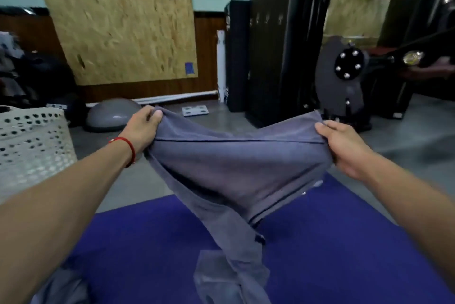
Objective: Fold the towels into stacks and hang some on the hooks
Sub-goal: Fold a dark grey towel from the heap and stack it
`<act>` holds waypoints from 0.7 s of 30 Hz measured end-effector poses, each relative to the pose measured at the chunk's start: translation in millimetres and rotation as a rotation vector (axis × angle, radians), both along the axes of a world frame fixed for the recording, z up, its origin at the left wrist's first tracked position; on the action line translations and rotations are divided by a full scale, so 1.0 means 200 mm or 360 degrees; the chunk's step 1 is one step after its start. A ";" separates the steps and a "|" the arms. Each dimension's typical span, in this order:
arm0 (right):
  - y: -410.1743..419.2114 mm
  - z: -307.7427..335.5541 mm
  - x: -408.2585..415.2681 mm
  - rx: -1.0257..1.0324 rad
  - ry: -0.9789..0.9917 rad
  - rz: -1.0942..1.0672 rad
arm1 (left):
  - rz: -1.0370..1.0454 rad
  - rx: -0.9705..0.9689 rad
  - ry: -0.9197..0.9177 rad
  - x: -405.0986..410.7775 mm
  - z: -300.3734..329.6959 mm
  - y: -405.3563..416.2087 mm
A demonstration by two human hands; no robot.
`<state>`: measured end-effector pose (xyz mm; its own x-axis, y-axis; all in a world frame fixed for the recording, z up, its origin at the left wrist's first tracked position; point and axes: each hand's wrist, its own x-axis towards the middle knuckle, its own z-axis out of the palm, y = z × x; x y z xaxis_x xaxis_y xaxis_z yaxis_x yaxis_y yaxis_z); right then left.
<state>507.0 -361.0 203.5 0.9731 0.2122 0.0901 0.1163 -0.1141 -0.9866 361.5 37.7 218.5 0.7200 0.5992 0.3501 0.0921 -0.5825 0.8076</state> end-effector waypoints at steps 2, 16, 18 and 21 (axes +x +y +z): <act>-0.15 -0.21 0.03 0.0017 0.0080 -0.0107 | -0.0199 -0.0287 0.0139 0.11 -0.17 -0.09; -1.14 -1.54 -0.04 0.0289 0.0860 -0.0861 | -0.0998 0.0260 0.0999 1.22 -1.26 -1.20; -1.25 -1.58 0.00 0.0429 0.0782 -0.1163 | -0.0821 0.0780 0.0874 1.40 -1.25 -1.43; -1.37 -1.57 0.12 0.0739 0.0639 -0.1499 | -0.0670 0.0836 0.0646 1.66 -1.17 -1.76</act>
<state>530.3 -634.9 -110.8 0.7039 -0.5956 -0.3871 -0.1581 0.3999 -0.9028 693.6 -313.9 -15.7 0.9820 0.0762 0.1730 0.0075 -0.9302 0.3670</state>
